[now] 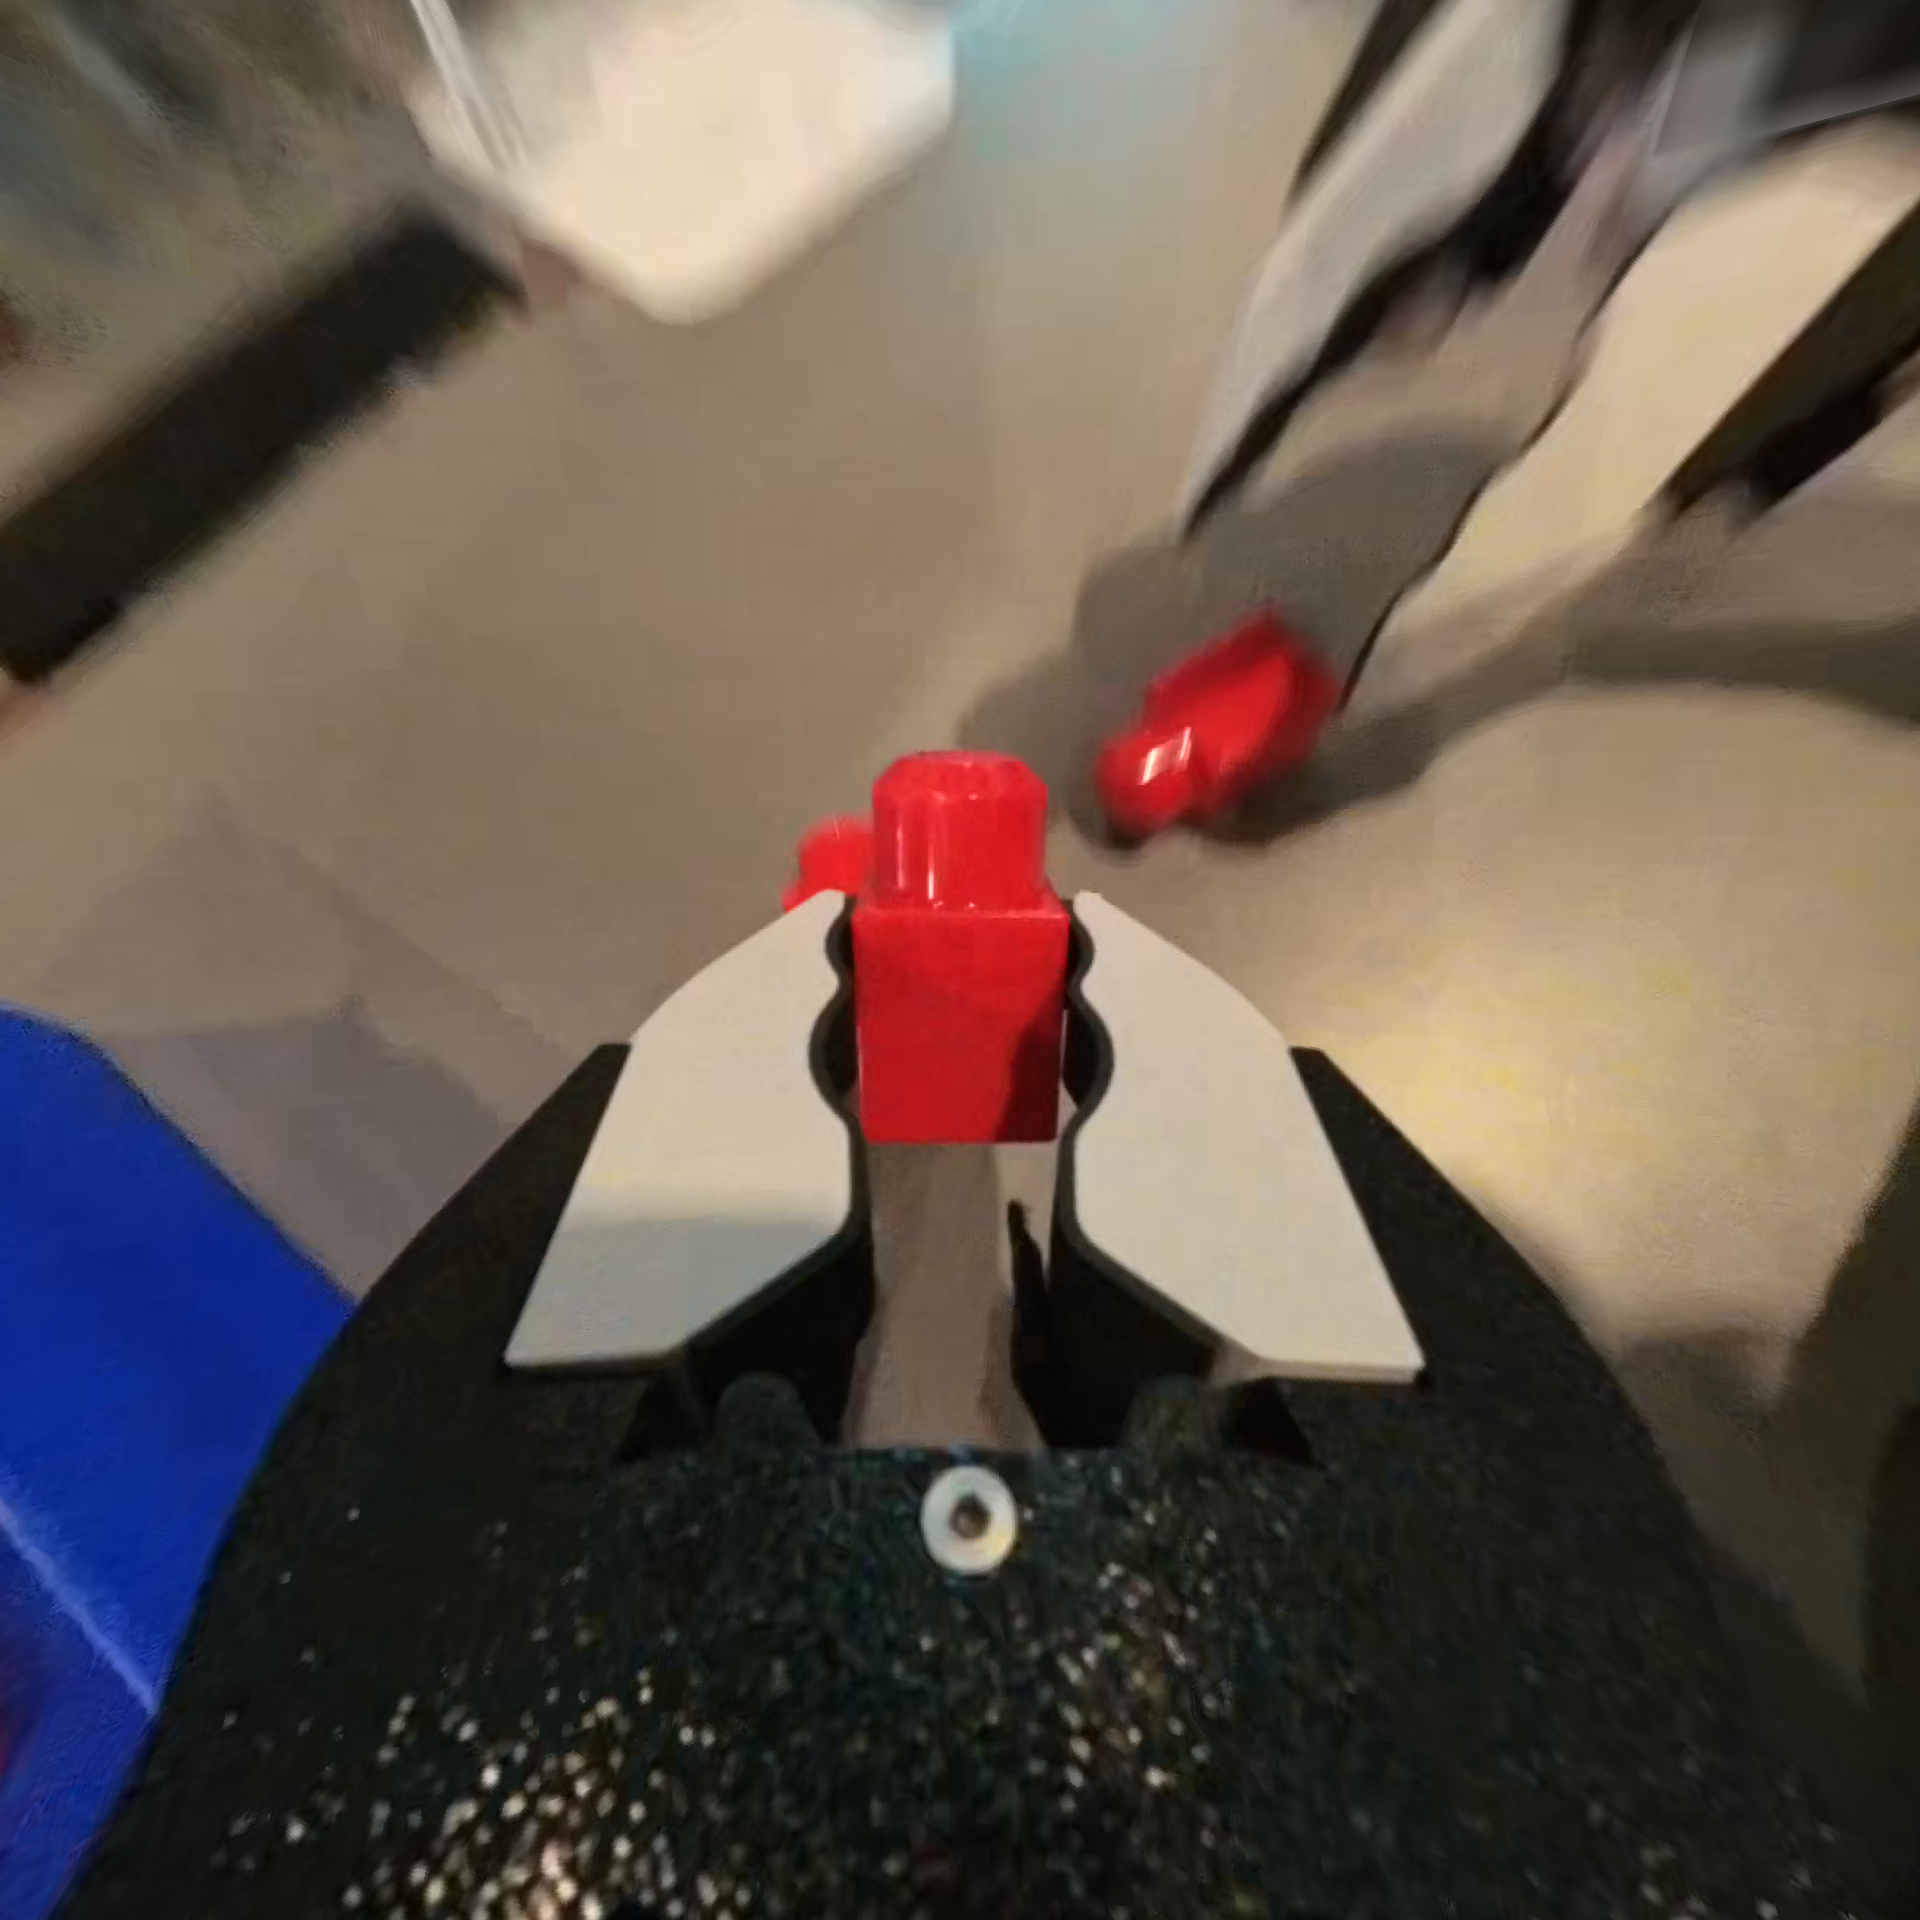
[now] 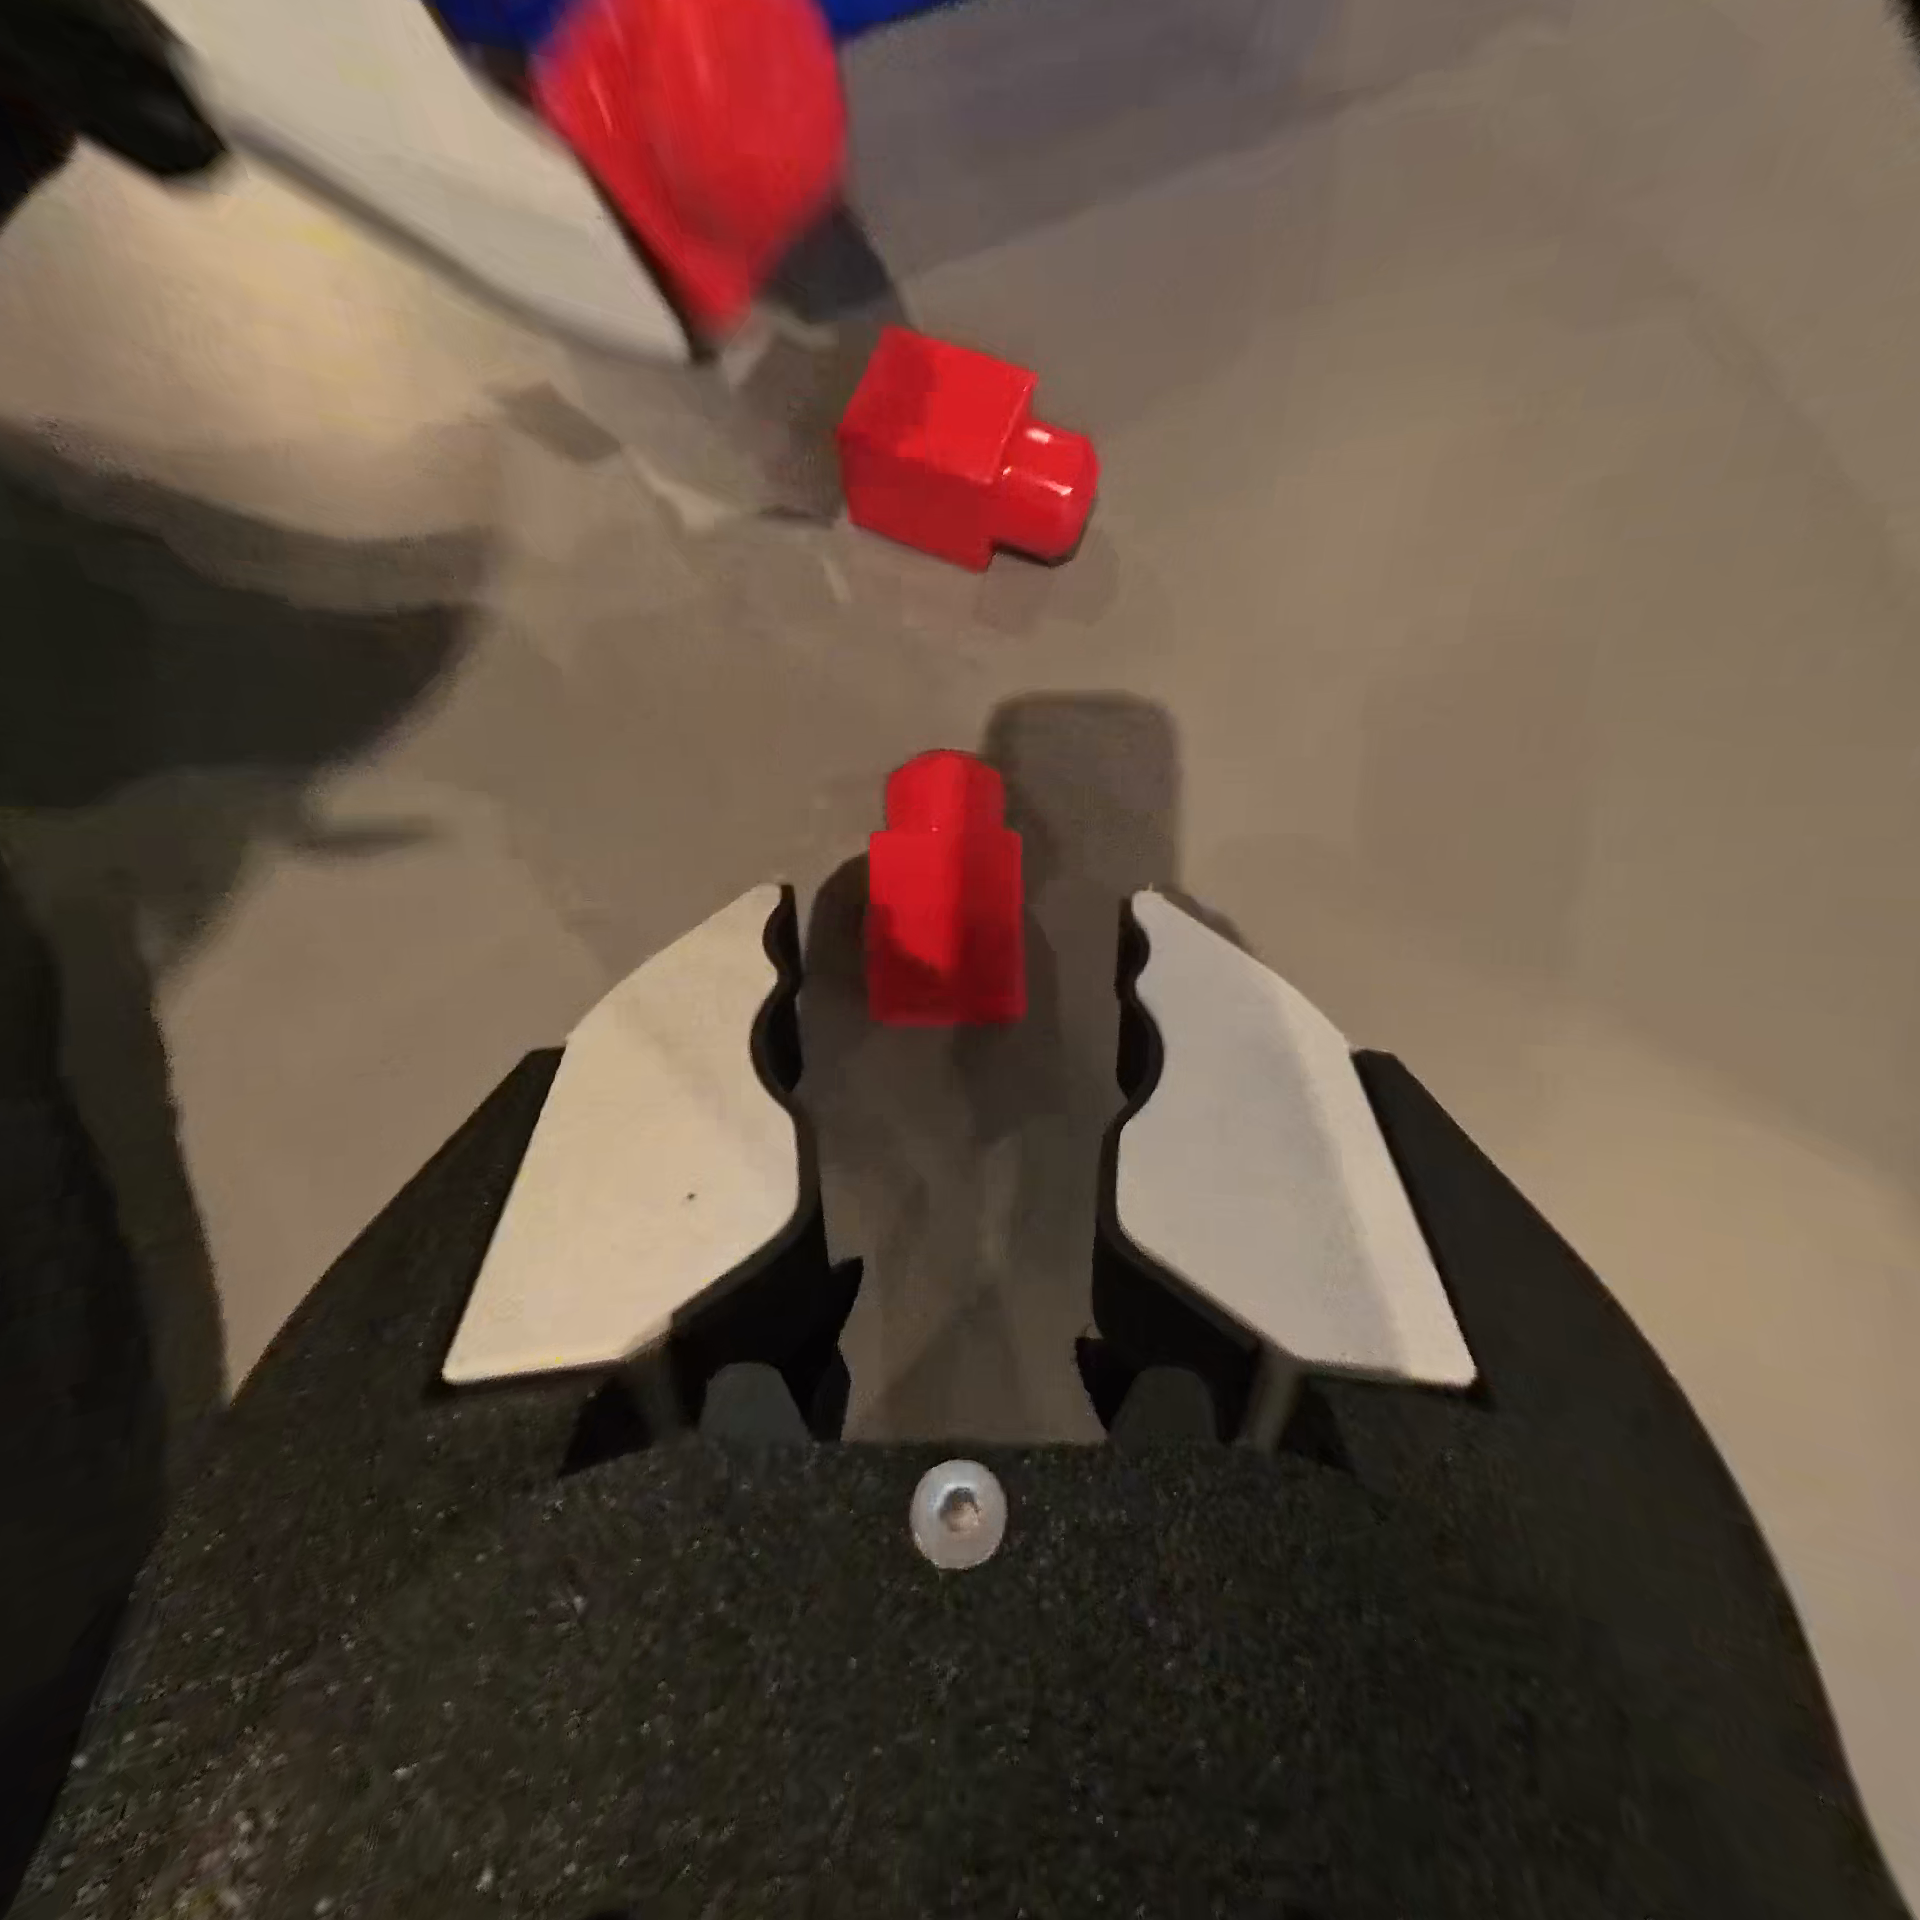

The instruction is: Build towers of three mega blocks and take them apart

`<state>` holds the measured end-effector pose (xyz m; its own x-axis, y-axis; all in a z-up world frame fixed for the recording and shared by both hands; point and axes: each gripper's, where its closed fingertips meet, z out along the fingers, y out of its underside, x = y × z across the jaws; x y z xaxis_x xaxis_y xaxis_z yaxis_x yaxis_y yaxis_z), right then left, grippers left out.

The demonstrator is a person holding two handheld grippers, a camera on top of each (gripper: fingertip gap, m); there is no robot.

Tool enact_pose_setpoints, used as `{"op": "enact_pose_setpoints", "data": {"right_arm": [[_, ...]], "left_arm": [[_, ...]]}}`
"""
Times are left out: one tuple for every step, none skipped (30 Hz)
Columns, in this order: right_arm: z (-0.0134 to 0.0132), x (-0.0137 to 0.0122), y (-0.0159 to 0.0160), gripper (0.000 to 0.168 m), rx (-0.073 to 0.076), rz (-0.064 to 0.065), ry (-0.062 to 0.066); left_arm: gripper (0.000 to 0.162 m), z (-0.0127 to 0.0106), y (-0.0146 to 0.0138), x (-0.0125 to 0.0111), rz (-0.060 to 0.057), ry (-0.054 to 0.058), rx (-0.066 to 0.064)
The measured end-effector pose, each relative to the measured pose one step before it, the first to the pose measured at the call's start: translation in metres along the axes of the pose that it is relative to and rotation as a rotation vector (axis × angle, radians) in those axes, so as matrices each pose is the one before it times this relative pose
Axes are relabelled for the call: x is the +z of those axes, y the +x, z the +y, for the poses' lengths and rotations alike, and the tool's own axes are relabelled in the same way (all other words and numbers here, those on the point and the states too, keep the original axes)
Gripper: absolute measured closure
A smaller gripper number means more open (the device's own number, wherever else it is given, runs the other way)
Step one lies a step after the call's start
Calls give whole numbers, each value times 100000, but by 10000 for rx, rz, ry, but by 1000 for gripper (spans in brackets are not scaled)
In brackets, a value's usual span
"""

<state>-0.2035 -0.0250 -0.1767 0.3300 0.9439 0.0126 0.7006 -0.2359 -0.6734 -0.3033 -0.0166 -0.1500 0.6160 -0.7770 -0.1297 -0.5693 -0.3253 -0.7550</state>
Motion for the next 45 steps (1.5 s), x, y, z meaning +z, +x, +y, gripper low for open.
{"op": "enact_pose_setpoints", "data": {"right_arm": [[-154, 522, -51, 110, -121, -91, -347], [-80, 394, -92, 110, -149, -79, -289], [-81, 370, -156, 110, -139, -107, -303], [-143, 459, -104, 110, -116, -36, -345], [78, 320, -10, 111, -139, 22, -394], [91, 328, -14, 114, -117, 16, -416], [76, 351, -21, 115, -102, -19, -368], [45, 357, 27, 117, -124, 6, -287], [149, 395, -90, 118, -113, -84, -325], [184, 385, 50, 118, -62, -8, -330], [213, 349, 41, 118, -29, -40, -328], [185, 317, 65, 118, 8, -39, -278], [178, 246, 95, 120, 28, -14, -243], [216, 195, -74, 122, -18, -128, -234], [-68, 105, 54, 124, 20, -25, 30], [-57, -146, 273, 126, 2, 159, 113], [-138, -507, 400, 128, -19, 306, 261], [-427, -729, 392, 130, 112, 201, 564], [-733, -1036, 329, 132, 271, 63, 862], [-1061, -1285, 481, 132, 301, 122, 1094], [-1348, -1441, 472, 132, 331, 90, 1259], [-1761, -1512, 316, 132, 372, -33, 1475], [-2106, -1459, 54, 132, 385, -193, 1635], [-2275, -1274, -169, 132, 408, -349, 1671], [-2274, -1024, -682, 132, 359, -664, 1610], [-2125, -727, -740, 132, 425, -672, 1496], [-1586, -348, -707, 132, 496, -566, 1125], [-1181, -96, -882, 132, 405, -665, 916], [-826, 73, -855, 132, 328, -634, 770], [-407, 237, -691, 132, 276, -516, 542], [-84, 320, -761, 132, 243, -588, 362], [182, 338, -210, 132, 203, -174, 217], [457, 317, -285, 132, 89, -242, 1], [484, 260, -250, 132, 46, -204, -56], [311, 167, -90, 132, -23, -50, 13], [291, 103, -179, 132, -49, -118, -38], [251, 56, -39, 132, -88, -27, -41], [258, 47, -13, 132, -165, 15, -41], [206, -3, -89, 132, -40, -51, -85], [255, -113, 126, 132, -75, 25, -22], [-50, -27, -83, 132, -107, -21, 31], [64, 42, -145, 132, -66, -74, -75], [223, 101, -166, 132, -90, -66, -159], [308, 131, -136, 132, -132, -22, -165], [-83, 22, -20, 132, -62, 58, 90]], "left_arm": [[126, -1752, -117, -1335, 68, 1642, -157], [126, -1980, 156, -1313, 240, 1766, -131], [126, -1990, 419, -1216, 433, 1736, -211], [126, -1833, 535, -1063, 553, 1581, -364], [126, -1475, 373, -866, 463, 1288, -433], [126, -818, 75, -629, 215, 803, -349], [126, -195, -85, -400, 20, 334, -143], [126, 199, -2, -178, 9, 35, 23], [126, 273, 233, 3, 92, -45, 88], [126, 210, 352, 140, 146, -45, 71], [126, 206, 349, 232, 139, -74, 41], [126, 179, 248, 253, 87, -77, 47], [126, 125, 196, 266, 75, -63, 45], [126, 107, 203, 240, 102, -57, 13], [126, 90, 170, 228, 103, -41, -4], [126, 106, 122, 187, 74, -44, -17], [126, 81, 108, 171, 71, -30, -23], [126, 64, 101, 164, 69, -19, -41], [126, 83, 80, 154, 46, -34, -57], [126, 113, 120, 181, 76, -60, -64], [126, 130, 146, 200, 94, -78, -65], [126, 147, 99, 234, 54, -81, -56], [126, 167, 106, 264, 78, -88, -81], [126, 169, 187, 328, 151, -81, -138], [126, 198, 66, 362, 79, -84, -180], [126, 242, 4, 397, 45, -97, -186], [126, 257, 75, 432, 117, -112, -183], [126, 262, 55, 450, 86, -110, -170], [126, 221, 95, 456, 97, -96, -143], [126, 175, 134, 447, 123, -73, -139], [126, 99, 136, 397, 107, -26, -125], [126, 11, 173, 360, 141, 29, -107], [126, -43, 138, 297, 131, 48, -106], [126, -39, 61, 227, 74, 45, -74], [126, -35, 80, 181, 82, 15, -44], [126, -17, 76, 120, 75, -7, -21], [126, -56, 52, 76, 30, 19, 11], [126, -114, 115, 33, 65, 46, 2], [126, -159, 156, 13, 99, 67, -16], [126, -173, 94, -12, 46, 77, -5], [126, -161, 52, -13, 18, 62, 21], [126, -53, 73, 47, 21, 3, 48], [126, -83, 68, 75, 5, 37, 53], [127, -269, 91, 40, 34, 160, 13], [127, -185, 59, -25, 41, 79, 16]]}}
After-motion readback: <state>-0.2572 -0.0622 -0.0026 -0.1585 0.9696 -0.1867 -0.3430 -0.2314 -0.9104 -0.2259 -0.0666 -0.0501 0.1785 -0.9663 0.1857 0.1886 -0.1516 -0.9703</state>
